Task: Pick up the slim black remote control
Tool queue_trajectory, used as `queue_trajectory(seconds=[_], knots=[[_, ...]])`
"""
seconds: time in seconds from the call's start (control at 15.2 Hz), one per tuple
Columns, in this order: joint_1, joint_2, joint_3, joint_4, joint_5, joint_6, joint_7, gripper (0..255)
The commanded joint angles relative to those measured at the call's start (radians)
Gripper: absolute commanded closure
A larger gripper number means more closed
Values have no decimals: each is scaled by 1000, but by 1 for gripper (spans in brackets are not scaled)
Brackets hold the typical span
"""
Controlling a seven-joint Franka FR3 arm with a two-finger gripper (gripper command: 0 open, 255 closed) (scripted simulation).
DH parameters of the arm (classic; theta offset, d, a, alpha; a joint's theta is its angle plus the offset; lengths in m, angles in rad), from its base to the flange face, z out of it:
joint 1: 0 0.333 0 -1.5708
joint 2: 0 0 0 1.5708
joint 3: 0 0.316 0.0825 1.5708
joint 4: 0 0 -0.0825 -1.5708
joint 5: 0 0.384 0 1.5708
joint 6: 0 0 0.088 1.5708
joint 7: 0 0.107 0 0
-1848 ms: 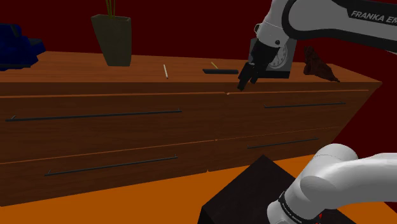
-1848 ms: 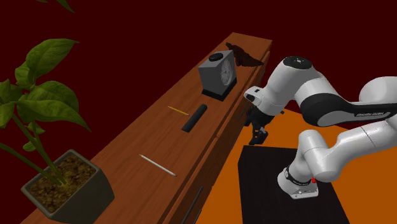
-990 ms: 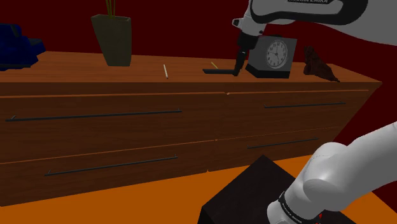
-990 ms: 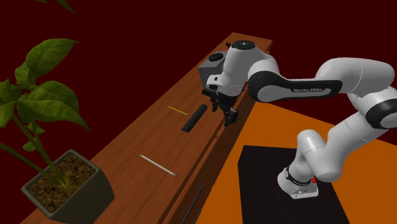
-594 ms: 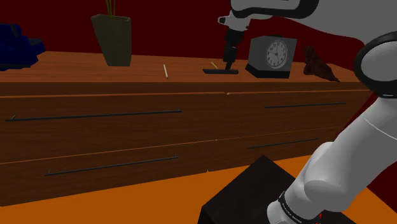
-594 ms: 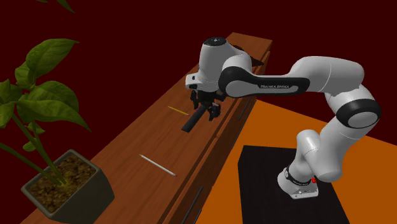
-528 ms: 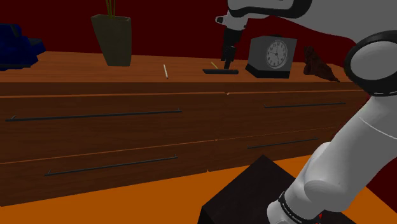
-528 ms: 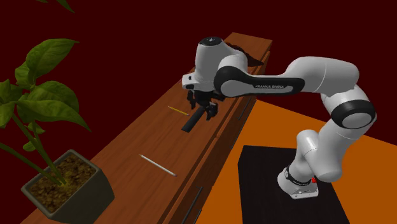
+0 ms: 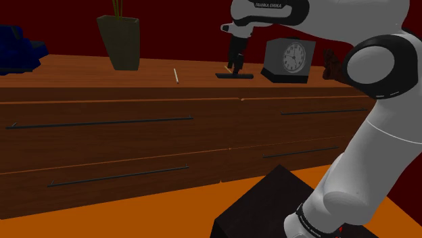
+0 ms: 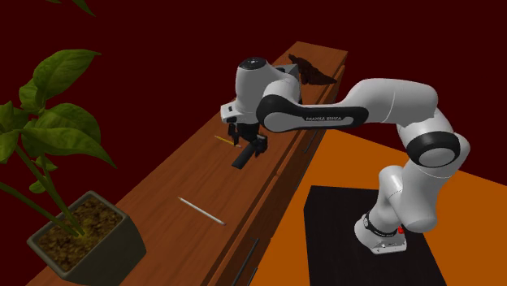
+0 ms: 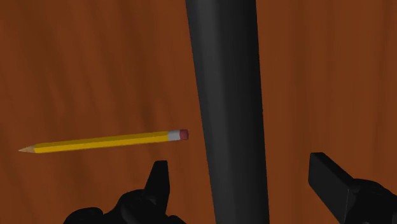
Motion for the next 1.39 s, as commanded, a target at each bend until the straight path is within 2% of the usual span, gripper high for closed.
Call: queue_trajectory(seconds=[0.0, 0.13, 0.2, 0.79, 1.32], knots=[[2, -8, 2, -38, -2, 31, 3, 0], [2, -9, 2, -48, -3, 39, 3, 0], [2, -9, 1, -47, -3, 39, 3, 255], [2, -9, 2, -48, -3, 39, 3, 255], [-1, 18, -1, 94, 4, -77, -3, 255]])
